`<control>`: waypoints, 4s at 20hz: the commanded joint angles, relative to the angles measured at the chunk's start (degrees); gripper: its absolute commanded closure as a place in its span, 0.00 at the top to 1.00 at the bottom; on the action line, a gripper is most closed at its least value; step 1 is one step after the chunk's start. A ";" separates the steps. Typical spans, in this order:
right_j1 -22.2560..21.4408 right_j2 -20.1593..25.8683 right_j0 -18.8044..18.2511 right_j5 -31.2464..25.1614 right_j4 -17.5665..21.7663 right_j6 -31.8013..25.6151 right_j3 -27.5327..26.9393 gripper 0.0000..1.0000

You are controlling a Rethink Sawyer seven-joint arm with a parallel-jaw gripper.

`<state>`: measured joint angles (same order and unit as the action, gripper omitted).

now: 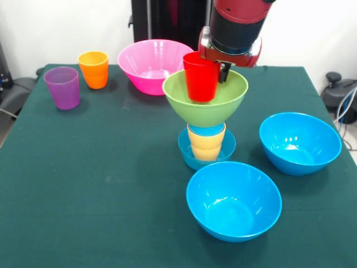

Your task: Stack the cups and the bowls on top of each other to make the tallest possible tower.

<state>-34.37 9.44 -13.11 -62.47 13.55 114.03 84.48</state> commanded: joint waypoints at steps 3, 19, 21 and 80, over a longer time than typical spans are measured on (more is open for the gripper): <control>1.80 2.22 0.35 -2.93 4.84 -5.72 -3.85 0.00; 2.34 2.29 0.77 -4.06 4.86 -6.22 -6.12 0.00; 2.28 2.22 0.87 -4.22 4.85 -6.16 -6.10 0.00; 4.53 4.50 1.48 -5.90 5.66 -7.35 -8.64 0.00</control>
<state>-31.27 9.58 -12.38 -66.82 16.60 114.03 77.39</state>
